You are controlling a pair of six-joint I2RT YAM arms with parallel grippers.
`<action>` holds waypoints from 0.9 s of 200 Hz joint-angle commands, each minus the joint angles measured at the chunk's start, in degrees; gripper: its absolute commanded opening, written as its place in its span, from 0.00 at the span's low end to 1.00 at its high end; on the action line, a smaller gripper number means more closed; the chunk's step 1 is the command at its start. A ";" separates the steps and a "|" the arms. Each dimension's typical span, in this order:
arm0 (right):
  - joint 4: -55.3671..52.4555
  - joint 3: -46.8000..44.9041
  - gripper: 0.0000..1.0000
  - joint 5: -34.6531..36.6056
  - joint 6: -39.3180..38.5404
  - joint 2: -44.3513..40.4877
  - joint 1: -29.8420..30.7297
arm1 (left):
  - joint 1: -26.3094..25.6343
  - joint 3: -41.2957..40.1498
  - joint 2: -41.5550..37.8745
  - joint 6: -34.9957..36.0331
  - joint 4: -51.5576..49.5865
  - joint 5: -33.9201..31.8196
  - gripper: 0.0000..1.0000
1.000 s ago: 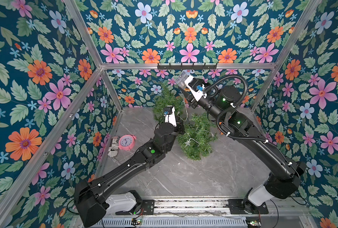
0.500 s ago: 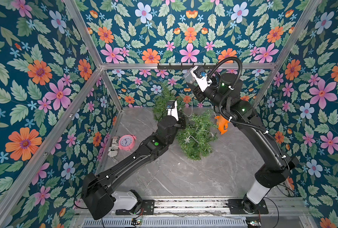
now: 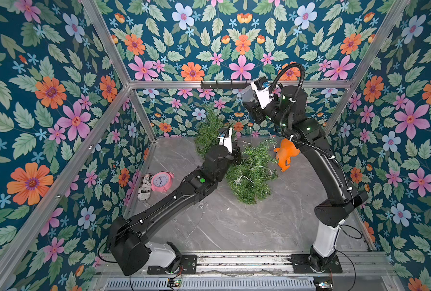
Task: Wrap string light around the christmas tree
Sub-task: Wrap the light string around the Christmas tree.
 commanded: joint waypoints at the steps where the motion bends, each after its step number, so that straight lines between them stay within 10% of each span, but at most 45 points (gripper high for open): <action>1: 0.44 1.66 0.01 -2.35 5.14 0.34 -1.49 | 0.09 0.73 0.36 0.74 -0.50 1.14 0.11; 180: 18.02 -21.40 0.00 -10.77 20.97 -3.45 -13.08 | 0.07 7.47 3.61 0.47 -8.49 11.45 0.11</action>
